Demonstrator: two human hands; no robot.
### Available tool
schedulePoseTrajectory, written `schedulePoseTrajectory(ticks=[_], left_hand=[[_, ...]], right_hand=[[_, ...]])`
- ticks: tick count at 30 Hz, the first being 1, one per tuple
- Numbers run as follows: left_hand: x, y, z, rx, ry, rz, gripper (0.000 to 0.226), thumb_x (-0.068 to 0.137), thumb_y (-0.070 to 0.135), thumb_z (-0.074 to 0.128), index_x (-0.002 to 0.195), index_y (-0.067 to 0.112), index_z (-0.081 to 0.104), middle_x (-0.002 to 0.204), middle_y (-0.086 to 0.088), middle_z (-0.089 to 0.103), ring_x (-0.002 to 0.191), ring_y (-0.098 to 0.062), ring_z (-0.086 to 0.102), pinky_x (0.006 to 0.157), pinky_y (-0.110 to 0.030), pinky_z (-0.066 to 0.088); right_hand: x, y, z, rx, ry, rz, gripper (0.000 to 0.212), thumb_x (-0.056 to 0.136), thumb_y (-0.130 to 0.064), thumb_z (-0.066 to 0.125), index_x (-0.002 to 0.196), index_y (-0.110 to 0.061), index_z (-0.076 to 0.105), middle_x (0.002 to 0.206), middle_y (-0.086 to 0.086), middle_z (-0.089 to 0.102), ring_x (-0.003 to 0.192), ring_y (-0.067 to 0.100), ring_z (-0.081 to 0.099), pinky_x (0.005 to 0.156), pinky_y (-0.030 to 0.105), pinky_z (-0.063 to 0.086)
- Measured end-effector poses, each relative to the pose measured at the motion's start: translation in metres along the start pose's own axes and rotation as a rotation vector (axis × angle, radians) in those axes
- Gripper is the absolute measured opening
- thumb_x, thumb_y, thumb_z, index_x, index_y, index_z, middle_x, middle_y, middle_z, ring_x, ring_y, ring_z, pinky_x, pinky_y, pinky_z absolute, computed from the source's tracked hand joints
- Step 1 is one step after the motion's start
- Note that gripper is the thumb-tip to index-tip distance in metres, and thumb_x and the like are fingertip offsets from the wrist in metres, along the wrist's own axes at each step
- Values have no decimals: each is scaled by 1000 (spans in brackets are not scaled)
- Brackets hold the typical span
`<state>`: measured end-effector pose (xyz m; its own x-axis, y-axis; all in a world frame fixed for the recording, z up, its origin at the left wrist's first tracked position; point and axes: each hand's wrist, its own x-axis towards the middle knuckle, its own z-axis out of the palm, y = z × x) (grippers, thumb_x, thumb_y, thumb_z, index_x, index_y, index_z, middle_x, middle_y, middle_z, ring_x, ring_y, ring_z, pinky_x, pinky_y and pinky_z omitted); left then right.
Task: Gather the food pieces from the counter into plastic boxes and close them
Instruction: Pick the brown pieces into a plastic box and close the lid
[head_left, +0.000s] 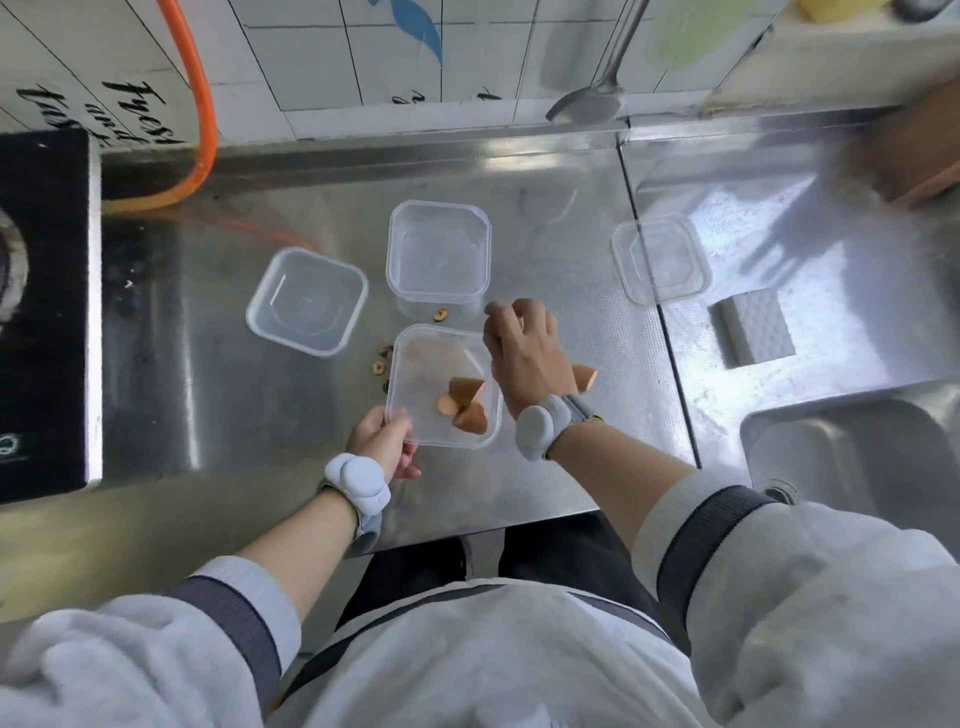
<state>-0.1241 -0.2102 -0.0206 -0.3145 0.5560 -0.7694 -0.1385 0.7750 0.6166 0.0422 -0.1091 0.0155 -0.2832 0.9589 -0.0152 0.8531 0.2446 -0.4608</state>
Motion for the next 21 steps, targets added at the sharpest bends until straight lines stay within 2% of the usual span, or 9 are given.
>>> schedulePoseTrajectory(ticks=[6, 9, 11, 14, 17, 19, 21], left_hand=[[-1, -1, 10, -47, -83, -23, 18, 97, 20, 53, 82, 9, 53, 60, -8, 51, 38, -14, 40, 41, -28, 49], [-1, 0, 14, -63, -89, -60, 8, 90, 10, 53, 83, 7, 53, 54, -8, 50, 37, -15, 38, 41, -28, 49], [0, 0, 18, -68, -80, -85, 2, 84, 4, 51, 83, 5, 52, 51, -8, 49, 35, -15, 37, 41, -28, 48], [3, -1, 26, -68, -75, -91, 3, 82, 3, 52, 81, 5, 51, 53, -8, 50, 35, -15, 37, 42, -29, 49], [9, -3, 33, -81, -70, -120, 2, 84, 3, 53, 83, 4, 55, 53, -10, 53, 37, -17, 39, 41, -29, 50], [13, -3, 40, -108, -78, -142, 2, 83, 6, 56, 85, 6, 55, 54, -12, 54, 37, -18, 40, 41, -29, 50], [15, -2, 46, -98, -82, -155, 20, 69, 16, 59, 87, 8, 54, 50, -10, 55, 36, -17, 40, 43, -29, 49]], right_hand=[[-14, -32, 19, -10, -76, -187, 32, 91, -20, 53, 122, -15, 51, 111, 12, 53, 93, 32, 53, 67, 39, 50], [-14, -27, 17, -65, -131, -237, 44, 87, -24, 61, 128, -17, 48, 118, 12, 52, 97, 33, 53, 77, 43, 52], [-12, -18, 9, -79, -119, -236, 45, 89, -31, 58, 131, -17, 46, 124, 11, 52, 103, 32, 52, 87, 41, 49], [-5, 7, 2, -72, -46, -109, 45, 93, -35, 50, 133, -16, 44, 131, 10, 49, 114, 29, 49, 96, 38, 42], [-4, 47, 2, -45, 9, 149, 43, 93, -34, 48, 131, -14, 46, 131, 10, 49, 115, 30, 48, 96, 38, 40], [-10, 70, 2, -104, -30, 240, 45, 93, -37, 48, 132, -15, 46, 131, 10, 49, 116, 30, 47, 95, 39, 40], [-13, 84, 2, -155, -75, 272, 46, 93, -40, 46, 133, -17, 45, 132, 9, 48, 116, 30, 46, 95, 39, 38]])
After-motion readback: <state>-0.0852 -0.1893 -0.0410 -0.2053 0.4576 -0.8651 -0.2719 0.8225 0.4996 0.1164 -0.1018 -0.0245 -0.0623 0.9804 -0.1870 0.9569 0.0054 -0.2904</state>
